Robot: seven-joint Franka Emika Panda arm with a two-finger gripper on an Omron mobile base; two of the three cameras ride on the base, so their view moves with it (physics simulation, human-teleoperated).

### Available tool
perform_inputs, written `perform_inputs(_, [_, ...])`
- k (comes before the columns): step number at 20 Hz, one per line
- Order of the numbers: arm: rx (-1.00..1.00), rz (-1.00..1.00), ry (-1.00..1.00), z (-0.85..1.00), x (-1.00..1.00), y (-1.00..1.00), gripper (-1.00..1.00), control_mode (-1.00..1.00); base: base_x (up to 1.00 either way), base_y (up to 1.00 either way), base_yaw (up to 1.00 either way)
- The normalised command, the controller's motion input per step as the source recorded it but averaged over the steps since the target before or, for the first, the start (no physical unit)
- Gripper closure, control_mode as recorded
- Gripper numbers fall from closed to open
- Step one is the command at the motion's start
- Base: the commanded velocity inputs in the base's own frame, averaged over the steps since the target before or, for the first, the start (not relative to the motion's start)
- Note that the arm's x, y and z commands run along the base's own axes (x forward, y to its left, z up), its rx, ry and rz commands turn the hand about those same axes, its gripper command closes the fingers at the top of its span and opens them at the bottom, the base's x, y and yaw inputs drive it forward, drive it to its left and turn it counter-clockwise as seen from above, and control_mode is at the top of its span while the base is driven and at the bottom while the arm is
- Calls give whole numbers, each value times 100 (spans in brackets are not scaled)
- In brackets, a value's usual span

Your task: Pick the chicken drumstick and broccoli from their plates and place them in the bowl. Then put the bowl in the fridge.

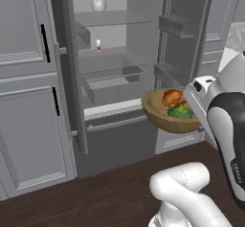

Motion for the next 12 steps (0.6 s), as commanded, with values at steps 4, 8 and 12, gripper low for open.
perform_inputs(4, [0,0,0,0,0,0,100,100,48,-44,18])
perform_inputs(8, [0,0,0,0,0,0,100,100,30,-55,22])
perform_inputs(12, [0,0,0,0,0,0,100,100,49,-22,8])
